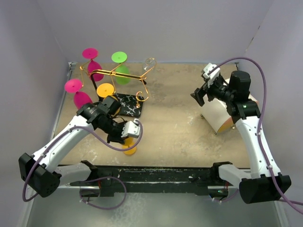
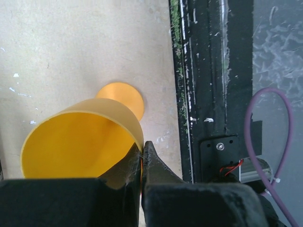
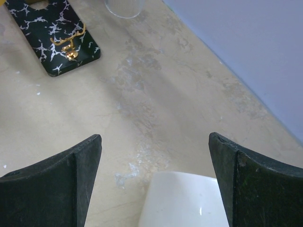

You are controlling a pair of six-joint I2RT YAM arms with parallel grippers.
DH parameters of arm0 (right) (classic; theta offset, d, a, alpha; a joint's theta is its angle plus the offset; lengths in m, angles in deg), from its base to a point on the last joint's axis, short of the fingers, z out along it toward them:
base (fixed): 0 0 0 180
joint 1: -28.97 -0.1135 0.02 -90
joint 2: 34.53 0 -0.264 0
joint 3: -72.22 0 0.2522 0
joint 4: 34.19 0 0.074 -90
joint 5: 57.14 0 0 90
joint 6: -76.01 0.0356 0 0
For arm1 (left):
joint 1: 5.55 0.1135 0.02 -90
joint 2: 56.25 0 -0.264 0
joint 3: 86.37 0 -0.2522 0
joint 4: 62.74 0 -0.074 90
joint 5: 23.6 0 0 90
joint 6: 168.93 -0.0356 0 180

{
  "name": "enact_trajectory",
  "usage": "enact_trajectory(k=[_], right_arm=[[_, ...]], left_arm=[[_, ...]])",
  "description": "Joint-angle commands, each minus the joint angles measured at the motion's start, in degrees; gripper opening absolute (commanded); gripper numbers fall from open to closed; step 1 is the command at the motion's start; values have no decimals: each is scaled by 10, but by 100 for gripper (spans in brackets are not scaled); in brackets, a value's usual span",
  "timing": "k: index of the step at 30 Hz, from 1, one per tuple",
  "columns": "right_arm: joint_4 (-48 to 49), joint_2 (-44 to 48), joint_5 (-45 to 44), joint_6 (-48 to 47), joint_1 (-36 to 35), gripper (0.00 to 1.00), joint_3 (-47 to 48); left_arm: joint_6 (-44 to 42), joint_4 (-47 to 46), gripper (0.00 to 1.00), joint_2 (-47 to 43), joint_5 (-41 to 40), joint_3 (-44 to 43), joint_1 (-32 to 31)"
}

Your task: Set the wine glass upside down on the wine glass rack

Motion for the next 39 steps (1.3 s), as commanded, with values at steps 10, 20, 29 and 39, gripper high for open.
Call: enact_trajectory(k=[10,20,29,39], right_arm=[[-51,37,-37,7,1,98,54],[-58,42,-18,42,2,99,81],[-25,16,28,113,2,97,147],[-18,-32,-11,282,1,90,266]], left_arm=[[3,43,0,-60,180,-135,-3],[221,-196,0,-59,300,-214,-2],[376,-322,0,49,284,-353,-3],[495,-382,0,137,76,-518,0]])
